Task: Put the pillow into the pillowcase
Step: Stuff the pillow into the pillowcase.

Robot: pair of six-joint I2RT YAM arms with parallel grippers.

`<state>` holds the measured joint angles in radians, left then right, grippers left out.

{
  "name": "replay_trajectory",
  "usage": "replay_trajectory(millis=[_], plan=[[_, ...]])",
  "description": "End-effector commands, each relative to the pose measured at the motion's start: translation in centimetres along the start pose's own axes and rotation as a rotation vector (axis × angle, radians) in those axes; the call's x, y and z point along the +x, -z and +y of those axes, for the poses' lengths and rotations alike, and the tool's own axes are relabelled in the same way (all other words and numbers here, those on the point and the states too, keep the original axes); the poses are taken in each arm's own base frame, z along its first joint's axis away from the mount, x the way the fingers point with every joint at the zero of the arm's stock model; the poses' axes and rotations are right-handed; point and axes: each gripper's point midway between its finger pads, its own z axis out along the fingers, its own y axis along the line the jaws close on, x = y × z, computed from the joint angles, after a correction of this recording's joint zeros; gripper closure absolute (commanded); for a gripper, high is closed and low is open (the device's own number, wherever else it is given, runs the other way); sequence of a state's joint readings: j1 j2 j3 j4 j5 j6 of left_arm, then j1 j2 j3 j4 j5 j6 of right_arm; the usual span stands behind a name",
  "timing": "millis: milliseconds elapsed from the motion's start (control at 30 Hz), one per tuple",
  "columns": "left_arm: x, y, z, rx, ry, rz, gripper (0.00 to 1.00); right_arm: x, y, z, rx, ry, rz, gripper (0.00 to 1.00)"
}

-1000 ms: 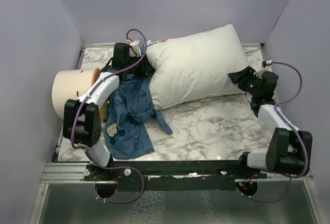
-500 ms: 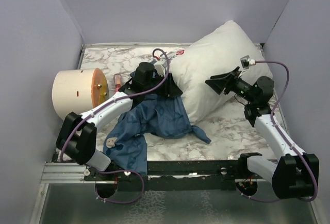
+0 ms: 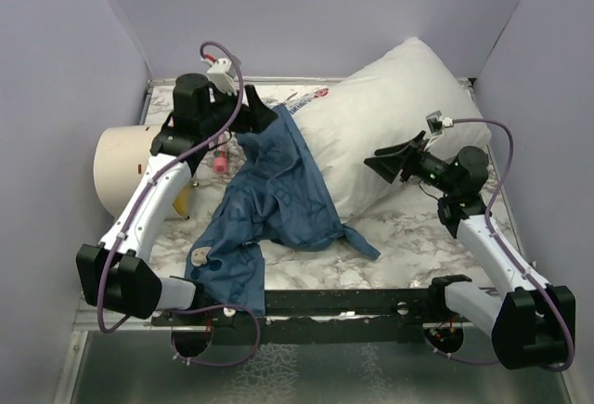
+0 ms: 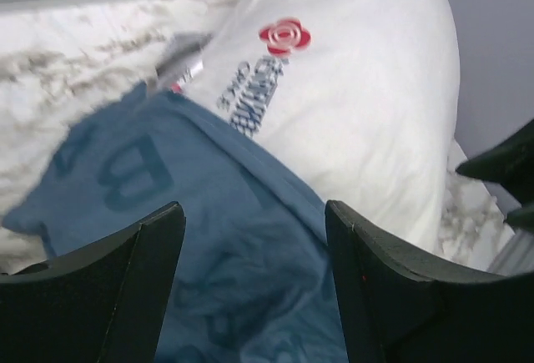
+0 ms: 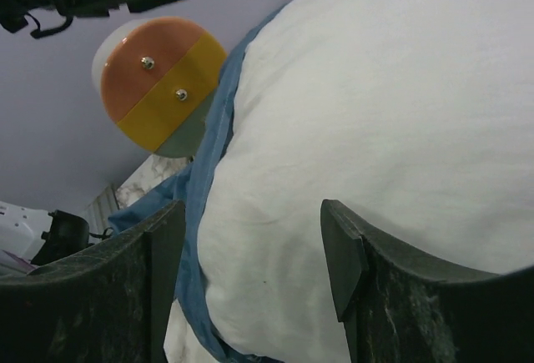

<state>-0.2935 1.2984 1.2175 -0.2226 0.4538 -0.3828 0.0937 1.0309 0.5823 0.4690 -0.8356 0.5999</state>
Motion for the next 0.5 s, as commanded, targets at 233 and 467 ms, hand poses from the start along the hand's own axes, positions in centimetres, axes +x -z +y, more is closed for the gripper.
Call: replay_trajectory(millis=[233,467], plan=[[-7.9,-10.4,2.6,0.220,-0.054,-0.084,0.21,0.8,2.8,-4.9,0.370,-0.231,-0.171,0.06],[-6.8,-17.1,3.4,0.362,0.062,-0.075,0.11,0.6,8.1,-7.7,0.618,-0.410,-0.481,0.00]])
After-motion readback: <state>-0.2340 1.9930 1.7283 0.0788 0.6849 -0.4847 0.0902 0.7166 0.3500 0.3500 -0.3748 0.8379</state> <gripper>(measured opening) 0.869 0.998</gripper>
